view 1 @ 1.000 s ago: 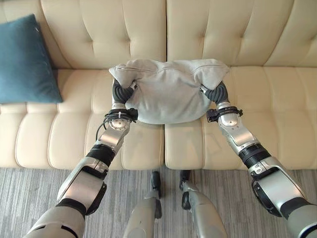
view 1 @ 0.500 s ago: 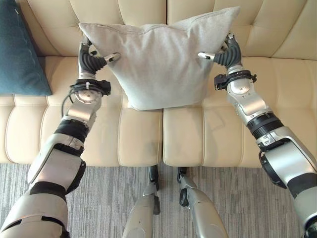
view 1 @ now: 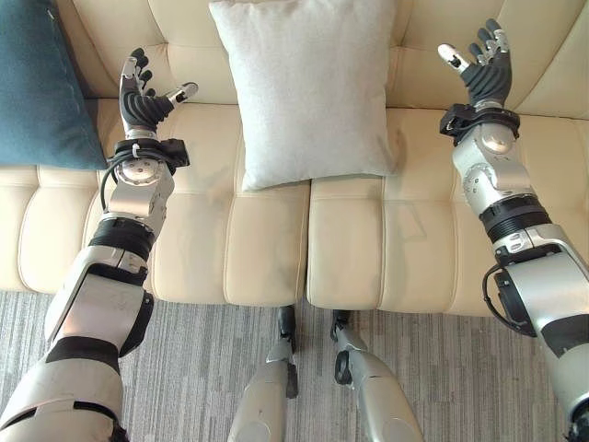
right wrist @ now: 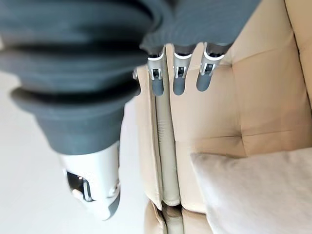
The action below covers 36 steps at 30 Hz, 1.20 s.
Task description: Pick up all the scattered cushions and arrange them neatly on the sofa.
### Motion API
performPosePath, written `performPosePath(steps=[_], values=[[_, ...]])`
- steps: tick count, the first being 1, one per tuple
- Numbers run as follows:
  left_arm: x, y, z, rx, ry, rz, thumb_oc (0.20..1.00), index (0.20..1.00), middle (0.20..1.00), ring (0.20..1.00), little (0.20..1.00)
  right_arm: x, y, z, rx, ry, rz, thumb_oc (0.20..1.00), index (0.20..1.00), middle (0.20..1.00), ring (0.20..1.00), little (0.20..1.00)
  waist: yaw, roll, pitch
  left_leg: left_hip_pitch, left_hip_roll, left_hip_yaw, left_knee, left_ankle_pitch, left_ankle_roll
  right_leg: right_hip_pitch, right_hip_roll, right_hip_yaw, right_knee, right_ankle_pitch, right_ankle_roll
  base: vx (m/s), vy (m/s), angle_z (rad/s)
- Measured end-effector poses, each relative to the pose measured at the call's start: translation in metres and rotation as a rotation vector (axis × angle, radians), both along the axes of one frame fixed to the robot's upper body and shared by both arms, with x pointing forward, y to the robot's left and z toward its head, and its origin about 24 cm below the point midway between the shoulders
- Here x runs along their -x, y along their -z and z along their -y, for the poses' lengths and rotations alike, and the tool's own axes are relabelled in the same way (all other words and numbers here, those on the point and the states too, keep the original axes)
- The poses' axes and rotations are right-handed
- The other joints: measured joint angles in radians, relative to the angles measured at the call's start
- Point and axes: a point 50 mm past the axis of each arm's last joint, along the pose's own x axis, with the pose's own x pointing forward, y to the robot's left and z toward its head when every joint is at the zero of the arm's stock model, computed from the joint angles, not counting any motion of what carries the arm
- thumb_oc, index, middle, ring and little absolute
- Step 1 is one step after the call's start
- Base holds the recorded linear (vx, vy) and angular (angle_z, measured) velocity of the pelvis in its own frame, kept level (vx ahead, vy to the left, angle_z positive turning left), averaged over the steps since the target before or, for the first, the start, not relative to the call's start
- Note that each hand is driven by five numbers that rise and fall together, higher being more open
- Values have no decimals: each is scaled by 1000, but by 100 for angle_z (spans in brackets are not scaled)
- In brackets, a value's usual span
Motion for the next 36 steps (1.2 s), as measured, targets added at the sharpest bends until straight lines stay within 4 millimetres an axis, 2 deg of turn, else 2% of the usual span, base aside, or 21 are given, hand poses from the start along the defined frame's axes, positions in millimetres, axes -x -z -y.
performPosePath(steps=[1,2,4,5,6,8,10,12,14,16,19,20,25,27,28,29,30,32,33,36], values=[[9,10,0,2,25,12,1000,1000,1000,1000,1000,7,8,4,27,-15,10,1000,1000,1000,1000,1000,0,0,0,4,0,0,-1,0,0,3,0,0,0,0,0,59,14,-2],[20,25,-1,7,46,12,1000,1000,1000,1000,1000,17,25,6,63,-39,9,1000,1000,1000,1000,1000,-1,0,0,15,0,2,-4,0,0,12,1,1,-1,-1,1,69,19,-7],[55,92,-9,28,49,-121,1000,1000,1000,1000,1000,50,84,14,143,-76,-60,1000,1000,1000,1000,1000,-3,0,0,71,0,9,-24,0,0,58,2,10,-5,-9,10,80,13,-14],[74,129,-11,41,39,-224,1000,1000,1000,1000,1000,69,120,22,183,-75,-151,1000,1000,1000,1000,1000,-4,0,-1,106,-1,13,-38,0,0,86,2,22,-7,-20,24,78,27,-13],[89,153,-12,67,31,-294,1000,1000,1000,1000,1000,84,142,27,209,-73,-214,1000,1000,1000,1000,1000,-3,1,-1,123,-2,15,-47,-1,-1,98,2,25,-8,-26,32,67,28,-9],[116,190,-13,69,25,-426,1000,1000,1000,1000,1000,110,177,36,267,-73,-327,1000,1000,1000,1000,1000,-7,0,-2,146,-2,15,-68,-1,0,115,4,25,-17,-29,35,71,25,-1],[136,214,-13,42,35,-534,1000,1000,1000,1000,1000,127,196,41,342,-85,-404,1000,1000,1000,1000,1000,-10,-1,-3,159,-2,17,-80,-3,-1,124,5,27,-21,-31,39,86,29,-1],[147,230,-16,33,40,-612,1000,1000,1000,1000,1000,137,209,42,386,-96,-446,1000,1000,1000,1000,1000,-19,-3,-6,180,-5,24,-87,-8,-6,144,5,34,-33,-30,45,84,53,-6],[176,262,-17,68,18,-749,1000,1000,1000,1000,1000,162,246,41,436,-133,-593,1000,1000,1000,1000,1000,-20,-3,-46,237,-2,28,-88,-29,-6,210,14,48,-62,-27,47,38,68,-15],[196,280,-19,39,22,-858,1000,1000,1000,1000,1000,180,270,42,473,-166,-708,1000,1000,1000,1000,1000,-31,-3,-98,239,-2,31,-88,-31,-5,213,15,51,-69,-25,50,27,89,-10],[219,307,-15,30,15,-1001,1000,1000,1000,1000,1000,199,307,47,539,-200,-901,1000,1000,1000,1000,1000,-42,-1,-125,289,-1,49,-88,-35,3,263,17,60,-80,-23,54,4,81,-12],[235,320,-8,1,43,-1086,1000,1000,1000,1000,1000,218,325,48,566,-225,-1001,1000,1000,1000,1000,1000,-50,1,-164,293,-4,56,-88,-38,5,271,18,74,-96,-16,63,-37,151,-20],[253,342,9,-28,110,-1211,1000,1000,1000,1000,1000,238,347,50,606,-259,-1133,1000,1000,1000,1000,1000,-55,-9,-193,349,-16,87,-88,-44,25,316,14,112,-107,2,79,-123,105,-26],[247,340,9,-56,117,-1200,1000,1000,1000,1000,1000,238,349,48,604,-263,-1138,1000,1000,1000,1000,1000,-61,-25,-196,349,-24,102,-88,-47,22,300,12,135,-102,12,94,-287,31,-31],[245,339,8,-62,106,-1194,1000,1000,1000,1000,1000,229,346,43,606,-267,-1114,1000,1000,1000,1000,1000,-51,-38,-194,345,-19,132,-89,-54,36,279,10,160,-96,4,121,-464,-20,-66],[232,334,6,-79,100,-1161,1000,1000,1000,1000,1000,214,344,33,578,-264,-1073,1000,1000,1000,1000,1000,-59,-58,-179,280,-15,147,-25,-27,75,220,-4,163,-40,46,233,-534,-33,-64],[219,328,9,-85,109,-1123,1000,1000,1000,1000,1000,208,342,29,588,-273,-1057,1000,1000,1000,1000,1000,-56,-45,-151,270,1,145,-20,-39,91,195,-1,159,16,11,251,-211,-36,-21],[205,323,13,-85,119,-1081,1000,1000,1000,1000,1000,201,341,21,600,-301,-1038,1000,1000,1000,1000,1000,-44,-27,-134,256,21,142,-18,-14,103,168,-19,160,223,-110,204,-131,-66,0],[204,322,13,-86,120,-1075,1000,1000,1000,1000,1000,201,341,19,600,-311,-1032,1000,1000,1000,1000,1000,-34,-14,-131,256,31,140,-18,-11,106,180,-29,163,311,-158,204,-127,-89,-7],[209,323,10,-89,110,-1090,1000,1000,1000,1000,1000,201,342,17,595,-314,-1033,1000,1000,1000,1000,1000,5,-11,-131,239,52,126,-16,-12,102,272,-59,173,449,-292,229,-99,-164,-12]])
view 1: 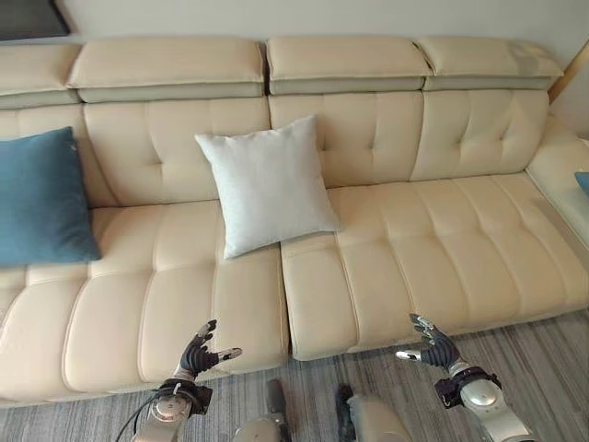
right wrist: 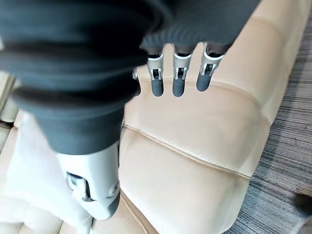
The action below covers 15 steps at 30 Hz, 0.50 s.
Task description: Pick up all the scattered cushions and arrange them neatly on the sofa.
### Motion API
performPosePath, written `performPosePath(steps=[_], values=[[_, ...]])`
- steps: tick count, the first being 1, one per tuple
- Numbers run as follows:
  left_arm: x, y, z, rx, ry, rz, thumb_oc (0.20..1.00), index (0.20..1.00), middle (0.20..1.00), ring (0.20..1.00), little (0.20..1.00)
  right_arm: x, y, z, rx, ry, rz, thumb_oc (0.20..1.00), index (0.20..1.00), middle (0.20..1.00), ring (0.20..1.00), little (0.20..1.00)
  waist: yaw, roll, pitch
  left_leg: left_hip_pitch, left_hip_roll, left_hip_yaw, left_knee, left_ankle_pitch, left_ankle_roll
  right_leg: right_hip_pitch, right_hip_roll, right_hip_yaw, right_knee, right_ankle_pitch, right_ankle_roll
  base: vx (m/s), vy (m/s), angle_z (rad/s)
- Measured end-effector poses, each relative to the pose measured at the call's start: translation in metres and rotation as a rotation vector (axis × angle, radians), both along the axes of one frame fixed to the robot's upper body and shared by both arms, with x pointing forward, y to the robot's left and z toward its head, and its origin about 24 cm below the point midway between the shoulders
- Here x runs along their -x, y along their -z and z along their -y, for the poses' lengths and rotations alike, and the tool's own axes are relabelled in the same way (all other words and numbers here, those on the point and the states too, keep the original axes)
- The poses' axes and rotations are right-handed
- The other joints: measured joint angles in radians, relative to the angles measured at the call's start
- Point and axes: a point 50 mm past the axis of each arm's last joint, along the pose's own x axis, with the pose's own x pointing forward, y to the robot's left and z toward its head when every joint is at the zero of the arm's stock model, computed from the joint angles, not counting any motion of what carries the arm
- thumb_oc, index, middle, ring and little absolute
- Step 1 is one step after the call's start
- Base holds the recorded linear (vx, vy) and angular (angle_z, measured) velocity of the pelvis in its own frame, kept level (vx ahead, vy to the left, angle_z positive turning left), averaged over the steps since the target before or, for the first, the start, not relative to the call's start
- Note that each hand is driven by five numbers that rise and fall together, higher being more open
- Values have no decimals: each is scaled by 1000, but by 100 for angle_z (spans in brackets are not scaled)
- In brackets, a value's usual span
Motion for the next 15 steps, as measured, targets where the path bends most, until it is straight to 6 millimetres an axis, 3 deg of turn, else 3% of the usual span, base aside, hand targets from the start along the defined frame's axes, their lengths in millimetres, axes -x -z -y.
performPosePath(steps=[2,3,4,5,7,8,9,11,12,15], values=[[11,4,-4,-13,-11,-30,1000,1000,1000,1000,1000,1,1,-3,-17,4,3,1000,1000,1000,1000,1000,10,-8,-9,-24,-2,-46,-18,57,-76,94,14,-16,-204,-43,-42,-159,-294,12],[11,5,-2,-4,-16,-34,1000,1000,1000,1000,1000,2,2,-2,-18,13,-3,1000,1000,1000,1000,1000,2,3,-5,-52,13,-73,-19,77,-105,120,45,-18,-296,-41,-115,-148,-266,39],[10,6,3,8,-14,-28,1000,1000,1000,1000,1000,5,4,0,-13,18,-16,1000,1000,1000,1000,1000,6,22,-7,-73,38,-93,-33,81,-118,125,87,-15,-333,-11,-124,-153,-235,53],[11,5,3,11,-14,-22,1000,1000,1000,1000,1000,11,7,-2,-18,15,-29,1000,1000,1000,1000,1000,17,32,-4,-114,76,-111,-31,69,-139,101,140,-21,-358,28,-176,-225,-196,33],[11,4,4,11,-13,-19,1000,1000,1000,1000,1000,16,6,-3,-23,14,-28,1000,1000,1000,1000,1000,24,20,-1,-150,99,-120,-24,-12,-204,69,156,-43,-354,56,-232,-220,-109,28],[10,4,5,13,-8,-18,1000,1000,1000,1000,1000,19,8,-1,-18,19,-42,1000,1000,1000,1000,1000,21,6,6,-165,95,-122,-4,-71,-217,47,142,-66,-353,75,-262,-131,-35,31],[7,3,6,15,2,-15,1000,1000,1000,1000,1000,19,8,2,-13,27,-43,1000,1000,1000,1000,1000,16,-19,13,-185,68,-140,48,-57,-194,40,119,-66,-360,75,-279,-64,-15,21],[8,5,7,22,4,-27,1000,1000,1000,1000,1000,16,4,9,-4,49,-26,1000,1000,1000,1000,1000,-1,-46,13,-147,0,-158,155,-72,-182,48,78,-53,-402,106,-273,-29,11,10],[7,5,8,25,3,-25,1000,1000,1000,1000,1000,17,3,13,7,55,-26,1000,1000,1000,1000,1000,-19,-35,10,-101,-9,-161,153,-73,-179,54,82,-37,-417,129,-240,8,32,-13],[7,5,9,34,0,-23,1000,1000,1000,1000,1000,11,-2,19,12,74,1,1000,1000,1000,1000,1000,-34,0,0,38,-17,-191,53,-71,-171,63,108,-14,-450,157,-225,57,41,-26]])
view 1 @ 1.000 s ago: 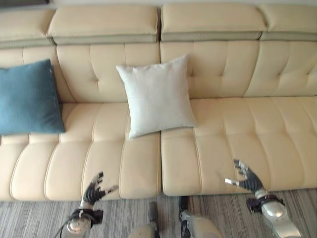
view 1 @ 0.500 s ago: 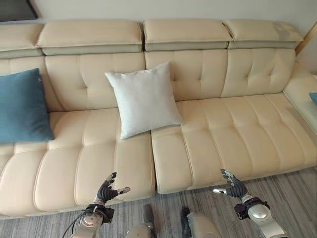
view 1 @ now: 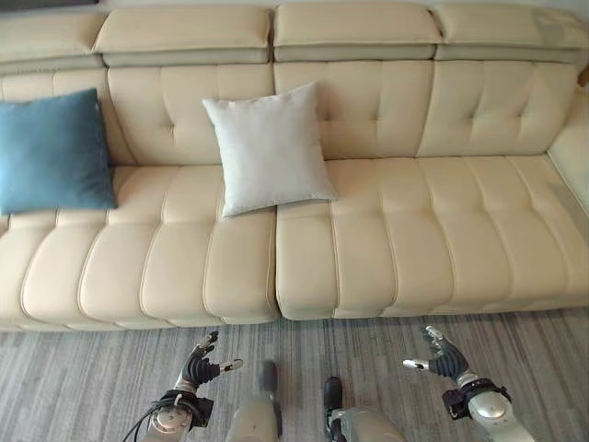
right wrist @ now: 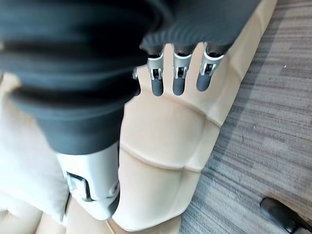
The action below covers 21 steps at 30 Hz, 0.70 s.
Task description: Pick up all the scattered cushions and arrange them neatly on the sofa.
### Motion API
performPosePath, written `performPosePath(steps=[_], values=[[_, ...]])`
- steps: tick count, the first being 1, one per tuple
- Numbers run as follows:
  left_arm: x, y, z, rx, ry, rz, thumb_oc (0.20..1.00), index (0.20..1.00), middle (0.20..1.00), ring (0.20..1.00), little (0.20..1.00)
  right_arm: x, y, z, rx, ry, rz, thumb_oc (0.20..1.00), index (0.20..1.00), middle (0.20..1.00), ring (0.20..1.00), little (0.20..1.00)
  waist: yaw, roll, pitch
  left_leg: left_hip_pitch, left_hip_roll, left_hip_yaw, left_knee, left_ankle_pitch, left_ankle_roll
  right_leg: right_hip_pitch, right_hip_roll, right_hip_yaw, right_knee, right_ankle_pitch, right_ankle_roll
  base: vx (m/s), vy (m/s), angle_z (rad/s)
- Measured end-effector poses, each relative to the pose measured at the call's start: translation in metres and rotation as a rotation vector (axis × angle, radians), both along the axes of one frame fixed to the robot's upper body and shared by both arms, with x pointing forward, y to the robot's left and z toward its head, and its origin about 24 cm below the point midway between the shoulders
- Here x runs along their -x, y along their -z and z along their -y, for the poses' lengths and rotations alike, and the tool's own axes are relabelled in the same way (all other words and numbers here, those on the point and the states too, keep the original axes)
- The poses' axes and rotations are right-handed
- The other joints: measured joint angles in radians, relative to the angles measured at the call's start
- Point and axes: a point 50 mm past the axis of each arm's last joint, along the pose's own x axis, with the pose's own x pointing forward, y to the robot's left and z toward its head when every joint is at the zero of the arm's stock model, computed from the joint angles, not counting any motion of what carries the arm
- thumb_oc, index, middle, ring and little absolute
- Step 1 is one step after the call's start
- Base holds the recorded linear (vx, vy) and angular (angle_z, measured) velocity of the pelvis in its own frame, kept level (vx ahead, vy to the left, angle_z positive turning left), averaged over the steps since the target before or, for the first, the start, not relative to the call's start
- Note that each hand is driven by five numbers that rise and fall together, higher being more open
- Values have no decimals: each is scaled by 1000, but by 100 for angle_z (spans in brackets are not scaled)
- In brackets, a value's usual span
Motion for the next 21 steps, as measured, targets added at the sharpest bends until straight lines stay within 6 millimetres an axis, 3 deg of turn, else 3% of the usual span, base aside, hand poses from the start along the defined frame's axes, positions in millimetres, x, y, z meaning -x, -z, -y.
performPosePath(steps=[2,5,9,12,16,19,20,21], values=[[-5,-3,-1,-4,3,15,1000,1000,1000,1000,1000,-1,-1,3,4,8,4,1000,1000,1000,1000,1000,-27,25,-8,85,8,10,-78,10,36,3,29,0,-22,25,0,19,59,-12],[-16,-9,0,-11,18,46,1000,1000,1000,1000,1000,7,3,3,-31,39,-15,1000,1000,1000,1000,1000,-28,5,-10,89,6,42,-86,0,59,-10,32,34,-39,52,35,26,87,-33],[-12,-7,-1,-13,15,37,1000,1000,1000,1000,1000,16,8,5,-59,76,-35,1000,1000,1000,1000,1000,-35,7,-13,100,-8,91,-89,-11,72,-20,20,61,-45,54,40,1,93,-41],[-11,-6,2,-8,35,29,1000,1000,1000,1000,1000,23,13,2,-107,122,-48,1000,1000,1000,1000,1000,-48,3,-16,109,-27,149,-101,0,90,-38,18,133,-53,99,82,-30,136,-62],[-14,-8,13,14,92,41,1000,1000,1000,1000,1000,15,12,-6,-149,125,-38,1000,1000,1000,1000,1000,-54,-10,-19,115,-38,234,-108,3,111,-57,16,208,-71,113,102,-36,59,-64],[-21,-13,16,12,112,65,1000,1000,1000,1000,1000,11,14,-18,-188,126,-27,1000,1000,1000,1000,1000,-79,-47,-26,117,-49,329,-98,-2,113,-89,7,200,-90,101,117,-50,16,-104],[-23,-15,18,16,125,74,1000,1000,1000,1000,1000,-5,8,-30,-215,101,14,1000,1000,1000,1000,1000,-63,-33,-22,112,-6,445,-102,2,118,-132,8,122,-37,85,142,31,-78,-210],[-23,-15,18,21,117,76,1000,1000,1000,1000,1000,-12,6,-38,-224,69,27,1000,1000,1000,1000,1000,-57,-18,-19,113,24,483,-100,0,121,-164,-26,-53,73,53,136,127,-77,-196]])
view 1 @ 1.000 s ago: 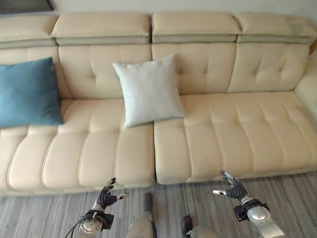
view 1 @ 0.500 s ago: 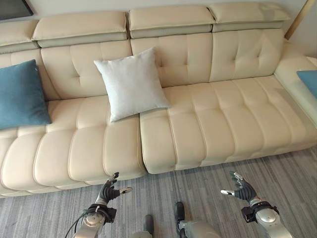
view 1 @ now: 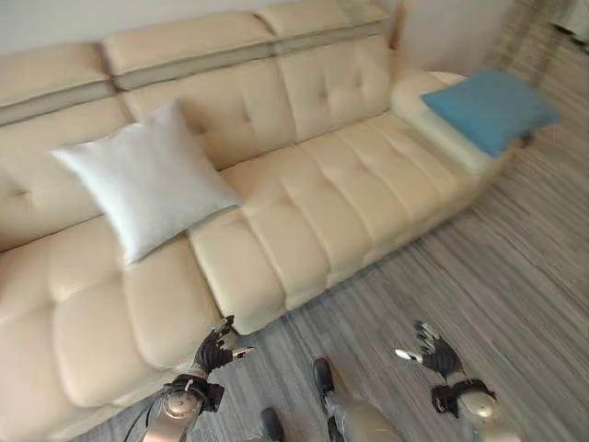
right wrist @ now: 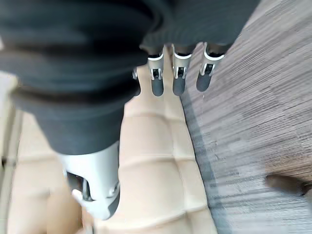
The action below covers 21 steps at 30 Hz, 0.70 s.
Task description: Pick up all the scattered cushions and arrange them neatly on the sofa.
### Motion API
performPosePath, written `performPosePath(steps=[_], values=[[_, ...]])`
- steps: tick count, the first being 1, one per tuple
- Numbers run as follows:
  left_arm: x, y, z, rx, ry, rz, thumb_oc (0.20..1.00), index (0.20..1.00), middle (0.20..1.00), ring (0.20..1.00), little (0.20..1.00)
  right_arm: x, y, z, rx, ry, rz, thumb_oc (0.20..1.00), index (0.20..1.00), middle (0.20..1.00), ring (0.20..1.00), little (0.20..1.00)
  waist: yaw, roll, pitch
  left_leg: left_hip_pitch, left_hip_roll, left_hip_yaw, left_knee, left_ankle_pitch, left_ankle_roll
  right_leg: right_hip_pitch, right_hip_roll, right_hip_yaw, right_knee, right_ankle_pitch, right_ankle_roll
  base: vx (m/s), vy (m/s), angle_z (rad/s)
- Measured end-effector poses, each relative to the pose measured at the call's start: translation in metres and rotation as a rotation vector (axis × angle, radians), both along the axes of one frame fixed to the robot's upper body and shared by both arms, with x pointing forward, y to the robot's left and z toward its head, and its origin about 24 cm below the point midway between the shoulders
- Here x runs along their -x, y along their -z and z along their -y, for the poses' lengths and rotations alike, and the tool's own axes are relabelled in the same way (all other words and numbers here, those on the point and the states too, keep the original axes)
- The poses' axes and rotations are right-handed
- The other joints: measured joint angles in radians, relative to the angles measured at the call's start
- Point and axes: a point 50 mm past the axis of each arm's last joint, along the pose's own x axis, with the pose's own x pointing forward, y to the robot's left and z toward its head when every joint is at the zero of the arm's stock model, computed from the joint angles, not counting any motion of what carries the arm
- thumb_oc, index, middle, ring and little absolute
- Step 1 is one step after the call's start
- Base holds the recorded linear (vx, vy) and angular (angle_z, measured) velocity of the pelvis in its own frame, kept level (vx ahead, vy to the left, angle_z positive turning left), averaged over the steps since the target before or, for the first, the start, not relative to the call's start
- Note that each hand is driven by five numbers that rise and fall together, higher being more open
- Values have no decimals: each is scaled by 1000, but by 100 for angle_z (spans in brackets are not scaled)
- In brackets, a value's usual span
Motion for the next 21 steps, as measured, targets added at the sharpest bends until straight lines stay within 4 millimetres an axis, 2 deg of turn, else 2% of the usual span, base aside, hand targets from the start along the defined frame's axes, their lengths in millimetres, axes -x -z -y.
performPosePath(steps=[1,2,3,4,5,6,7,8,9,10,11,12,13,14,15,16,17,18,21], values=[[-5,-2,1,5,6,13,1000,1000,1000,1000,1000,2,1,1,4,1,-7,1000,1000,1000,1000,1000,-14,-1,-2,8,13,45,1,-7,-7,7,-32,-52,38,-18,-1,176,-93,-131],[-3,-3,-2,4,-9,17,1000,1000,1000,1000,1000,3,2,-1,3,-1,-15,1000,1000,1000,1000,1000,-3,1,-3,20,20,79,3,-13,-23,8,-62,-134,83,-53,-17,161,-89,-102],[1,-2,-5,4,-25,9,1000,1000,1000,1000,1000,2,3,-4,2,-15,-15,1000,1000,1000,1000,1000,20,3,-6,41,34,127,-3,-19,-25,22,-98,-248,117,-92,-46,71,-85,-158],[6,0,-10,-10,-35,-10,1000,1000,1000,1000,1000,1,2,-6,3,-27,-10,1000,1000,1000,1000,1000,34,-1,-12,58,46,162,8,-45,-29,29,-136,-341,157,-120,-23,78,-84,-157],[10,2,-16,-27,-33,-31,1000,1000,1000,1000,1000,0,2,-8,2,-35,-7,1000,1000,1000,1000,1000,39,-9,-18,56,46,171,33,-58,-35,37,-180,-390,182,-125,-6,102,-154,-110],[6,1,-13,-21,-26,-30,1000,1000,1000,1000,1000,6,4,-1,19,-21,-30,1000,1000,1000,1000,1000,10,-16,-20,55,50,144,50,-56,-59,65,-200,-383,157,-83,-50,332,-408,-22],[1,2,-2,7,-10,-19,1000,1000,1000,1000,1000,14,6,11,55,-23,-58,1000,1000,1000,1000,1000,1,23,-24,53,64,81,59,-42,-78,75,-179,-375,177,-107,-63,341,-449,14],[-3,1,3,14,9,-9,1000,1000,1000,1000,1000,21,9,14,58,-11,-76,1000,1000,1000,1000,1000,-9,26,-28,47,81,35,111,-36,-97,88,-151,-343,153,-148,-72,341,-399,17],[-5,3,0,0,12,-21,1000,1000,1000,1000,1000,21,12,11,44,2,-90,1000,1000,1000,1000,1000,2,9,-28,-18,120,-7,278,-44,-107,94,-120,-272,127,-164,-87,168,-187,-15],[-3,5,1,2,10,-32,1000,1000,1000,1000,1000,22,12,10,43,-8,-90,1000,1000,1000,1000,1000,10,-8,-29,-95,160,-72,463,-27,-101,119,-94,-220,84,-156,-100,114,-133,-59],[0,7,5,24,0,-41,1000,1000,1000,1000,1000,19,9,14,59,-14,-78,1000,1000,1000,1000,1000,35,-3,-31,-149,186,-156,600,-8,-108,146,-64,-178,45,-142,-137,132,-74,-98],[3,11,9,52,-14,-51,1000,1000,1000,1000,1000,17,6,18,75,-14,-72,1000,1000,1000,1000,1000,46,0,-27,-192,195,-237,663,-32,-142,167,-41,-153,14,-117,-164,156,-40,-95],[2,11,12,61,-12,-48,1000,1000,1000,1000,1000,14,3,20,77,-10,-59,1000,1000,1000,1000,1000,46,3,-29,-222,176,-295,650,-50,-158,182,-32,-150,-12,-94,-180,237,-15,-53],[1,10,13,64,-10,-44,1000,1000,1000,1000,1000,12,2,19,70,-7,-49,1000,1000,1000,1000,1000,43,-4,-28,-243,152,-316,607,-54,-153,187,-30,-140,-26,-96,-182,166,-11,-27],[-2,8,14,66,-7,-31,1000,1000,1000,1000,1000,12,2,20,72,-2,-50,1000,1000,1000,1000,1000,45,-23,-23,-251,120,-343,503,-59,-144,201,-27,-118,-43,-102,-173,243,-5,-57],[-5,6,15,68,-4,-18,1000,1000,1000,1000,1000,12,2,19,71,-5,-53,1000,1000,1000,1000,1000,52,-35,-17,-260,89,-367,337,-44,-133,221,-12,-105,-67,-67,-176,255,11,-69],[-4,6,15,68,-4,-20,1000,1000,1000,1000,1000,12,3,19,71,-7,-54,1000,1000,1000,1000,1000,49,-36,-16,-272,88,-368,297,-35,-132,245,4,-102,-85,-67,-175,347,25,-56],[-2,8,15,68,-6,-28,1000,1000,1000,1000,1000,15,5,19,71,-4,-66,1000,1000,1000,1000,1000,50,-33,-17,-283,78,-392,240,-17,-137,271,18,-93,-114,-80,-154,293,38,-27],[0,10,15,65,-2,-39,1000,1000,1000,1000,1000,17,7,20,74,4,-75,1000,1000,1000,1000,1000,61,-31,-17,-298,62,-450,119,33,-141,318,54,-66,-163,-82,-155,245,57,-27]])
